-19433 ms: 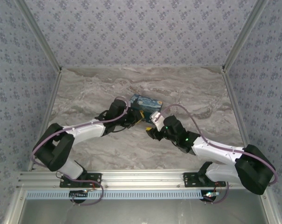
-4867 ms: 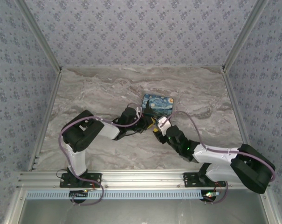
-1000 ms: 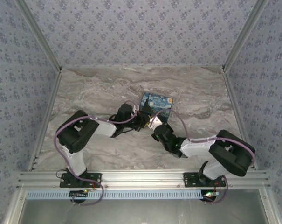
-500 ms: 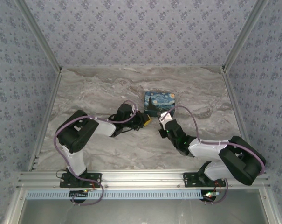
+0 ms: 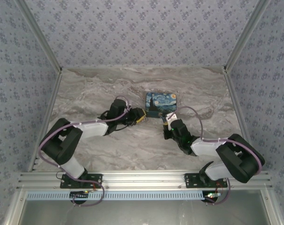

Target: Unlock the padlock with the key

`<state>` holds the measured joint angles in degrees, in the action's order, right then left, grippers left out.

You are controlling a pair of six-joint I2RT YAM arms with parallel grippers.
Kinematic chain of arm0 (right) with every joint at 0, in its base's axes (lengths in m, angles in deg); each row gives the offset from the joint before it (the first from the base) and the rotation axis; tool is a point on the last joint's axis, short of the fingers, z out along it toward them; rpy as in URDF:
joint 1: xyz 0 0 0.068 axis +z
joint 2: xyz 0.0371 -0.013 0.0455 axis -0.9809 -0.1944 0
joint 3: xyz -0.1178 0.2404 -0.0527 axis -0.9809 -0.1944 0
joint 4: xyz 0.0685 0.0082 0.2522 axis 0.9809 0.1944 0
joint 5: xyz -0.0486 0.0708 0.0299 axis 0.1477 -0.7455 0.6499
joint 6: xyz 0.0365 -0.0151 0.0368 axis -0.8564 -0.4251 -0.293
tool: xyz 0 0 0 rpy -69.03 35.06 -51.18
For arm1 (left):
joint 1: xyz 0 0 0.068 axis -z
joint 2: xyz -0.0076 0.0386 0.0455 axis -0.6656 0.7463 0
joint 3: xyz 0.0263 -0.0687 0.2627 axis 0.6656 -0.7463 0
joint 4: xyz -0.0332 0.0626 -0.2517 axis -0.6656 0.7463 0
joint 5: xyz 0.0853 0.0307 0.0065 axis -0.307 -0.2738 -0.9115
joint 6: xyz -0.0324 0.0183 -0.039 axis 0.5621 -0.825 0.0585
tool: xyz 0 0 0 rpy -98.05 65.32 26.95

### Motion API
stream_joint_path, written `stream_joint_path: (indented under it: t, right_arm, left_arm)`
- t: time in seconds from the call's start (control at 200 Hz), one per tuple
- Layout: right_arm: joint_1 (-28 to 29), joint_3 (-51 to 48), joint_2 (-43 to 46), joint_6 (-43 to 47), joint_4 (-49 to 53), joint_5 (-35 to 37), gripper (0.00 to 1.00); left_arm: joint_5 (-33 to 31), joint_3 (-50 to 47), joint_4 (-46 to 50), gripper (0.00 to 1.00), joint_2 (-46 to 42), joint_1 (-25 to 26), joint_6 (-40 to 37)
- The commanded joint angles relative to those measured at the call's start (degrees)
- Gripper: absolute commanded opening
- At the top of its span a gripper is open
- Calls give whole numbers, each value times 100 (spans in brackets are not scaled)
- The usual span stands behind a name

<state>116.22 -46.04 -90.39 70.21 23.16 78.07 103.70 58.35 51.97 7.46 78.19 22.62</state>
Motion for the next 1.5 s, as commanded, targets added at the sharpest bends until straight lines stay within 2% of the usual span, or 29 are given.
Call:
stream_joint_path:
  t: [0.0, 0.13, 0.275, 0.4, 0.66, 0.874, 1.224, 1.454, 1.499]
  right_arm:
    - [-127, -172, -153, -665, -390, -346, 0]
    - [-350, -342, -203, -1048, -733, -541, 0]
    - [-711, -297, -225, -1233, -811, -1216, 0]
    - [-1039, -281, -344, -1479, -845, -1591, 0]
    - [-1696, -260, -680, -1970, -970, -2376, 0]
    - [-1977, -213, -974, -2121, -974, -2698, 0]
    - [-2128, -295, -1051, -2104, -1038, -2774, 0]
    - [-2298, -340, -953, -2156, -834, -2753, 0]
    - [-2364, -378, -909, -2181, -806, -2752, 7]
  left_arm:
    - [-295, -63, 815, 39, -410, -123, -548]
    - [-577, 98, 1513, 50, -733, -237, -1039]
    - [-816, 671, 2402, 66, -707, -415, -1992]
    - [-414, 1313, 2603, 72, -286, -450, -2537]
    - [-17, 2552, 2805, 84, 942, -379, -2924]
    - [236, 3421, 2920, 89, 1906, -299, -3001]
    - [362, 3819, 2937, 90, 2483, -148, -2965]
    - [-61, 3837, 3310, 89, 2730, -122, -3058]
    - [-172, 3804, 3390, 89, 2730, -124, -3096]
